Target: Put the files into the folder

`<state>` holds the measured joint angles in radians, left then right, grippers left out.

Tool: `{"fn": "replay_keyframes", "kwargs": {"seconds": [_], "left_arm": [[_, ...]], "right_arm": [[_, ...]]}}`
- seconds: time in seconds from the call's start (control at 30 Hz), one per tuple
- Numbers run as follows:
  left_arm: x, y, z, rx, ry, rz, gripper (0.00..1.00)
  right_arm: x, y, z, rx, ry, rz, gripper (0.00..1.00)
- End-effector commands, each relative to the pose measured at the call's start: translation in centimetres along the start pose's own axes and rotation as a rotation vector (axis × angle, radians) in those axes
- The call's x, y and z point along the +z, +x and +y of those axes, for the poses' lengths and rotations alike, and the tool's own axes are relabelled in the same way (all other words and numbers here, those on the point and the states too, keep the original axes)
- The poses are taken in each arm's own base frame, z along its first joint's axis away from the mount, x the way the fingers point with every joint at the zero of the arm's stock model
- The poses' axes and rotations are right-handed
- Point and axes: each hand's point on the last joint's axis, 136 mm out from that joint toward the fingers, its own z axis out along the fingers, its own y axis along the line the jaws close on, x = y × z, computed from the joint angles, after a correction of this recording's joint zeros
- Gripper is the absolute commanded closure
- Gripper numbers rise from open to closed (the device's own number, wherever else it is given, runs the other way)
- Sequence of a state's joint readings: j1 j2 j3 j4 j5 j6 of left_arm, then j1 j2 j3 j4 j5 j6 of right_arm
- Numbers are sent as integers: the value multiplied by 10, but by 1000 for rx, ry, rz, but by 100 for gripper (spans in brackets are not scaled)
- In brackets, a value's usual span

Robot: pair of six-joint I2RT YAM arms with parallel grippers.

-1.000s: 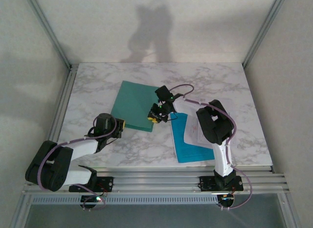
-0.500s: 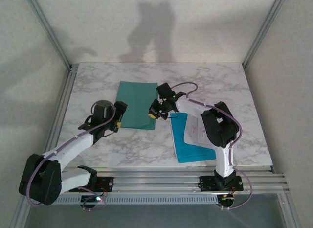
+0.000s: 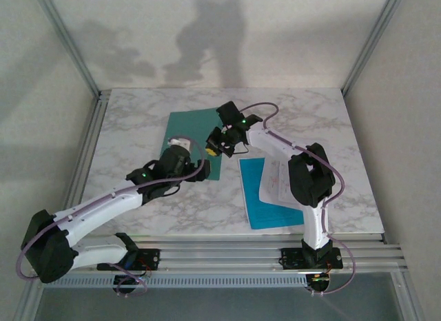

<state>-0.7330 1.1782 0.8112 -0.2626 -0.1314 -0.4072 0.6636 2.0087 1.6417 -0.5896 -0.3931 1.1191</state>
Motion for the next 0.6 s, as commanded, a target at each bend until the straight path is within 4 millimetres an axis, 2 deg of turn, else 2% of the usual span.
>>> {"fn": "replay_keyframes", "kwargs": {"seconds": [0.0, 0.27, 0.43, 0.57], "left_arm": [[0, -9, 8, 306, -128, -118, 4], [26, -2, 13, 589, -262, -134, 6], [44, -2, 26, 621, -324, -120, 7], [55, -6, 26, 631, -337, -121, 10]], "right_arm": [[3, 2, -12, 26, 58, 17, 100], [-4, 3, -5, 0, 45, 16, 100], [-6, 7, -1, -1, 30, 35, 100], [-10, 10, 0, 4, 21, 41, 100]]}}
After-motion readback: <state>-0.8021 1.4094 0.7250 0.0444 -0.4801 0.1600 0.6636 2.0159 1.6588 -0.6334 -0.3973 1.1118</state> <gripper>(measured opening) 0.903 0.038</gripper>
